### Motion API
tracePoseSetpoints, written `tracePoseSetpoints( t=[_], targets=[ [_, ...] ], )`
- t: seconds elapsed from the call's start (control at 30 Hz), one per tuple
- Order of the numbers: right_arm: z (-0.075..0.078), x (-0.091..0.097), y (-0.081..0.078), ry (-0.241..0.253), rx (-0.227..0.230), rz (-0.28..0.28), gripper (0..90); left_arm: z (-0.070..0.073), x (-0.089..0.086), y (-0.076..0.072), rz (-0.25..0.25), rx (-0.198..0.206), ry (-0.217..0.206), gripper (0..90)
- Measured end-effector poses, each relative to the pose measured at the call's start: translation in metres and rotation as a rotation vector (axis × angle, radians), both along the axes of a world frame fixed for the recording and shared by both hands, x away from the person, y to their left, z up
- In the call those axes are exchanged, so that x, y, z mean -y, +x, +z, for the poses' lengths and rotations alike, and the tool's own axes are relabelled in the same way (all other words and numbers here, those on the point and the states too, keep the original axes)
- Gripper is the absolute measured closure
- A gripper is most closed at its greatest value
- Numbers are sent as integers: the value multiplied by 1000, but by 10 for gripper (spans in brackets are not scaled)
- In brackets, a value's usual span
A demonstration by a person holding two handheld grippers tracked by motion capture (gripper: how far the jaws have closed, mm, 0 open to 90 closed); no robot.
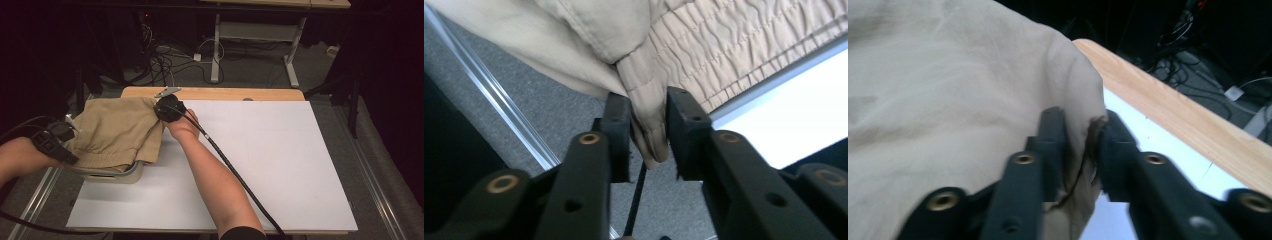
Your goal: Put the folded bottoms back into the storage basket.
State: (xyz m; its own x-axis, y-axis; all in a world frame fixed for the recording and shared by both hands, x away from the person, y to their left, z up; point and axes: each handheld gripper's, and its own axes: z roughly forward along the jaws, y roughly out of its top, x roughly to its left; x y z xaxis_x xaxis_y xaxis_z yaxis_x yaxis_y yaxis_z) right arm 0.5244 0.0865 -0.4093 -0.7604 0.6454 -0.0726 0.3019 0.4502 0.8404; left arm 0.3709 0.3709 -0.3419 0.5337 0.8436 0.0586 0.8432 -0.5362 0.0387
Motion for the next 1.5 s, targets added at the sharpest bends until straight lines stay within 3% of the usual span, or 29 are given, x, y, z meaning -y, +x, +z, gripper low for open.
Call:
tracePoseSetpoints(
  t=[0.03, 0.1, 0.23, 0.27, 0.3, 0.33, 0.4, 0.47, 0.5, 0.53, 0.63, 0.73, 0.83, 0.97, 1.07, 1.13, 1.23, 1.3, 1.37, 1.47, 1.5],
  targets=[
    [0, 0, 0, 0, 0, 0, 689, 0, 0, 0, 0, 0, 0, 647],
    [4, 12, -1, 22, 8, 5, 583, 3, -3, -1, 11, 29, -16, 605],
    [7, 27, -5, 47, 1, 7, 506, 9, -5, -3, 10, 51, -38, 583],
    [7, 37, -11, 45, 9, 17, 437, 11, -5, -3, 11, 68, -40, 573],
    [7, 37, -11, 45, 9, 17, 437, 13, -6, -4, 8, 87, -47, 573],
    [6, 49, -17, 49, -2, 27, 380, 17, -8, -4, 4, 113, -65, 556],
    [5, 55, -20, 56, 0, 29, 349, 18, -8, -4, 10, 128, -74, 543],
    [-3, 74, -33, 79, -12, 22, 240, 22, -7, -5, 7, 152, -85, 523],
    [-3, 74, -33, 79, -12, 22, 240, 22, -7, -5, 7, 152, -85, 521],
    [-10, 88, -41, 89, -20, -5, 138, 23, -4, -4, 0, 163, -88, 513],
    [-19, 101, -49, 92, -31, -28, 94, 24, 0, -3, -3, 170, -91, 501],
    [-37, 128, -66, 86, -40, -58, 5, 24, 7, -3, -49, 200, -99, 498],
    [-45, 142, -74, 73, -52, -67, 4, 21, 13, 1, -42, 195, -108, 472],
    [-57, 176, -97, 55, -72, -102, 4, 16, 22, 8, -40, 199, -117, 464],
    [-58, 188, -107, 42, -66, -110, 4, 14, 24, 11, -36, 195, -117, 457],
    [-59, 206, -125, 45, -53, -124, 4, 12, 28, 14, -39, 210, -118, 446],
    [-60, 218, -137, 46, -47, -130, 4, 10, 30, 16, -52, 219, -119, 417],
    [-61, 235, -154, 46, -43, -148, 4, 7, 32, 18, -64, 219, -106, 412],
    [-61, 241, -159, 43, -42, -153, 4, 5, 34, 21, -61, 221, -96, 407],
    [-61, 257, -175, 30, -19, -170, 4, 1, 36, 26, -28, 222, -74, 422],
    [-61, 266, -186, 39, -10, -175, 4, -2, 36, 29, 2, 210, -81, 486]
  ],
)
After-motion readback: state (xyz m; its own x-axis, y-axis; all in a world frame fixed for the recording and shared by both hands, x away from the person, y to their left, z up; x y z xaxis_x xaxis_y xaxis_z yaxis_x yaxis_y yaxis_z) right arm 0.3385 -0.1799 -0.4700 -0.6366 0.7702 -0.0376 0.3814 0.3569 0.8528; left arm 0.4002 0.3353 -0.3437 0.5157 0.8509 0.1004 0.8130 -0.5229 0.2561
